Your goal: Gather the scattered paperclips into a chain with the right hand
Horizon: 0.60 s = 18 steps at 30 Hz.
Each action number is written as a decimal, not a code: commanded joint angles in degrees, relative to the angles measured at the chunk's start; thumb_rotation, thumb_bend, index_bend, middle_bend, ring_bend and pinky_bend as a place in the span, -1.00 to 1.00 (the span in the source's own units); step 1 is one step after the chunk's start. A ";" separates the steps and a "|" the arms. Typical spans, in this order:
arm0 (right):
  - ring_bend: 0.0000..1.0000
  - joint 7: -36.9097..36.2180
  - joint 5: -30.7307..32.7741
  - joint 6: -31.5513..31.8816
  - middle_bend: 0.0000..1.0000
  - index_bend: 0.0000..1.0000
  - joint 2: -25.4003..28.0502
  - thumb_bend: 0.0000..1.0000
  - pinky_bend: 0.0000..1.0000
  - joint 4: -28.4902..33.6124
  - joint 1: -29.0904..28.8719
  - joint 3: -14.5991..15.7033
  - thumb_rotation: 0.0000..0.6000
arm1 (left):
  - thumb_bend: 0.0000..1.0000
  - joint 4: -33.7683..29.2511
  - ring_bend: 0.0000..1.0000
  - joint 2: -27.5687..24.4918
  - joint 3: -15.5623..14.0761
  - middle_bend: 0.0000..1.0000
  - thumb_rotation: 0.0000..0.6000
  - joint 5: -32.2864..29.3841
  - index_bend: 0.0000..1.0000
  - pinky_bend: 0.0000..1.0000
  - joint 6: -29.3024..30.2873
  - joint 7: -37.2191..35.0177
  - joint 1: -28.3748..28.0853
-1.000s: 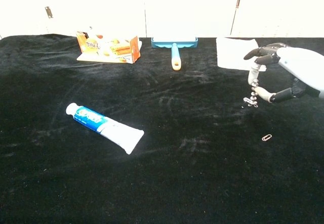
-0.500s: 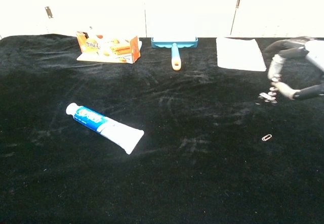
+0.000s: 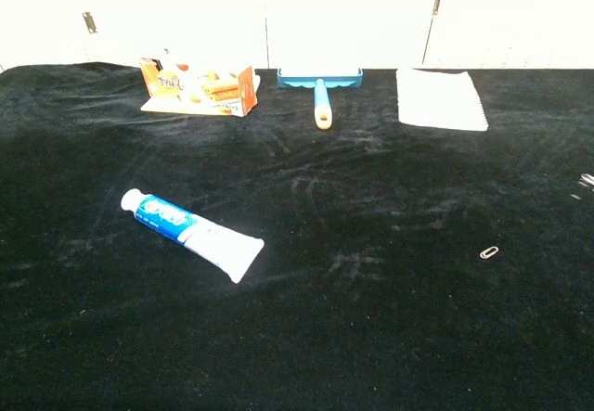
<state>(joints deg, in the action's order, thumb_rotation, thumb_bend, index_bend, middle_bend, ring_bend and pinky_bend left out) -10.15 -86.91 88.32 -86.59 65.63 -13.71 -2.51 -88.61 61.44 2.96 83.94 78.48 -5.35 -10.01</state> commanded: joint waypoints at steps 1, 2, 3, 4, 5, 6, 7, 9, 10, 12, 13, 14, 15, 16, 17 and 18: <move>-0.71 -1.52 1.19 0.01 -0.57 0.96 0.39 0.27 -1.00 -2.06 2.05 0.88 1.00 | -0.19 -0.13 -0.86 0.12 -0.05 -0.87 1.00 0.03 -1.00 -0.85 0.02 0.47 -0.04; -0.71 -1.96 1.72 -0.62 -0.57 0.96 0.62 0.27 -1.00 -2.56 2.68 1.18 1.00 | -0.19 -0.23 -0.86 0.16 -0.07 -0.87 1.00 0.11 -1.00 -0.85 0.10 0.66 -0.05; -0.71 -2.37 2.10 -0.95 -0.57 0.96 0.75 0.27 -1.00 -2.87 3.12 1.26 1.00 | -0.19 -0.27 -0.86 0.19 -0.06 -0.87 1.00 0.17 -1.00 -0.85 0.20 0.80 -0.04; -0.71 -2.88 2.57 -1.32 -0.57 0.96 0.79 0.27 -1.00 -3.42 3.64 1.30 1.00 | -0.19 -0.30 -0.86 0.21 -0.07 -0.87 1.00 0.24 -1.00 -0.85 0.29 0.93 -0.04; -0.71 -3.20 2.85 -1.56 -0.57 0.96 0.77 0.27 -1.00 -3.85 3.97 1.31 1.00 | -0.19 -0.34 -0.86 0.20 -0.05 -0.87 1.00 0.27 -1.00 -0.85 0.34 0.93 -0.05; -0.71 -3.54 3.05 -1.71 -0.57 0.96 0.66 0.27 -1.00 -4.26 4.25 1.27 1.00 | -0.19 -0.33 -0.86 0.20 -0.03 -0.87 1.00 0.24 -1.00 -0.85 0.35 0.92 -0.05; -0.71 -3.95 3.14 -1.76 -0.57 0.96 0.44 0.27 -1.00 -4.82 4.55 1.21 1.00 | -0.19 -0.31 -0.86 0.20 -0.02 -0.87 1.00 0.17 -1.00 -0.85 0.33 1.00 -0.05; -0.71 -4.35 3.12 -1.80 -0.57 0.96 0.01 0.27 -1.00 -5.67 4.86 1.11 1.00 | -0.19 -0.38 -0.86 0.18 -0.02 -0.87 1.00 0.19 -1.00 -0.85 0.38 0.96 -0.05; -0.71 -4.45 3.07 -1.82 -0.57 0.96 -0.19 0.27 -1.00 -6.01 4.95 1.05 1.00 | -0.19 -0.40 -0.86 0.15 -0.04 -0.87 1.00 0.23 -1.00 -0.85 0.42 0.95 -0.03; -0.71 -4.47 2.88 -1.96 -0.57 0.96 -0.54 0.27 -1.00 -6.59 5.06 0.93 1.00 | -0.19 -0.45 -0.86 0.11 -0.07 -0.87 1.00 0.31 -1.00 -0.85 0.64 0.90 0.07; -0.71 -4.45 2.79 -2.07 -0.57 0.96 -0.61 0.27 -1.00 -6.72 5.08 0.90 1.00 | -0.19 -0.48 -0.86 0.09 -0.08 -0.87 1.00 0.35 -1.00 -0.85 0.76 0.87 0.12; -0.71 -4.33 2.70 -2.17 -0.57 0.96 -0.67 0.27 -1.00 -6.81 5.09 0.80 1.00 | -0.19 -0.50 -0.86 0.05 -0.08 -0.87 1.00 0.43 -1.00 -0.85 0.92 0.84 0.18; -0.71 -4.25 2.66 -2.22 -0.57 0.96 -0.68 0.27 -1.00 -6.82 5.10 0.69 1.00 | -0.19 -0.50 -0.86 0.04 -0.09 -0.87 1.00 0.47 -1.00 -0.85 1.00 0.80 0.21; -0.71 -4.27 2.65 -2.21 -0.57 0.96 -0.69 0.27 -1.00 -6.73 5.10 0.47 1.00 | -0.19 -0.50 -0.86 0.01 -0.09 -0.87 1.00 0.48 -1.00 -0.85 1.07 0.72 0.25; -0.71 -4.32 2.63 -2.20 -0.57 0.96 -0.69 0.27 -1.00 -6.68 5.10 0.36 1.00 | -0.19 -0.49 -0.86 -0.01 -0.09 -0.87 1.00 0.47 -1.00 -0.85 1.11 0.69 0.27; -0.71 -4.39 2.58 -2.20 -0.57 0.96 -0.67 0.27 -1.00 -6.57 5.11 0.19 1.00 | -0.19 -0.49 -0.86 -0.04 -0.07 -0.87 1.00 0.45 -1.00 -0.85 1.20 0.60 0.32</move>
<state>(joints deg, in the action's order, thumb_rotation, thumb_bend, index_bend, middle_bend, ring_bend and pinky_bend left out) -14.51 -84.30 86.13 -87.27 59.03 -8.61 -2.31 -89.10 61.40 2.89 84.39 79.68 -4.75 -9.70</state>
